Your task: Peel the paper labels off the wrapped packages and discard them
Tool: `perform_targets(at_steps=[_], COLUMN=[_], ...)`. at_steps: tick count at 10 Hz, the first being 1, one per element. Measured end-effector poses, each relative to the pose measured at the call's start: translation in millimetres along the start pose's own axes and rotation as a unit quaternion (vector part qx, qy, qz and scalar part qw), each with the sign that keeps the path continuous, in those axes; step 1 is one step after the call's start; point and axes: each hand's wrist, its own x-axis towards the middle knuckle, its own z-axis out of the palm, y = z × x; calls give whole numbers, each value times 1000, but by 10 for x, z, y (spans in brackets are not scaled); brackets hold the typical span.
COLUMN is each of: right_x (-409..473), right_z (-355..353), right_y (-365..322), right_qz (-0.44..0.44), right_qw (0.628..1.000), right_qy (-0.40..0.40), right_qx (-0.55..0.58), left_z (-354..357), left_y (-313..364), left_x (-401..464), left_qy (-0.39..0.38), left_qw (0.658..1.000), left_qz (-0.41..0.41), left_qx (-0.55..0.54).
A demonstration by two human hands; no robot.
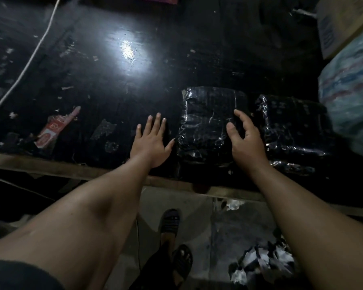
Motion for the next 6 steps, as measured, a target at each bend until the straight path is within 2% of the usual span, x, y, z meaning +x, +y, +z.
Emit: perform_targets(at_steps=[3, 4, 5, 6], right_x=[9, 21, 46, 119], right_z=[-56, -120, -189, -294], right_y=[-148, -251, -358, -563], right_qz=[22, 28, 32, 12], right_qw=[995, 986, 965, 914], right_qy=[-35, -49, -68, -99], right_qx=[-94, -156, -253, -394], left_z=[-145, -295, -490, -883], left_y=[24, 45, 77, 121], left_x=[0, -8, 87, 184], left_qy=[-65, -91, -134, -145], left_qw=[998, 995, 986, 986], left_qz=[-7, -15, -27, -22], left_qx=[-19, -42, -95, -81])
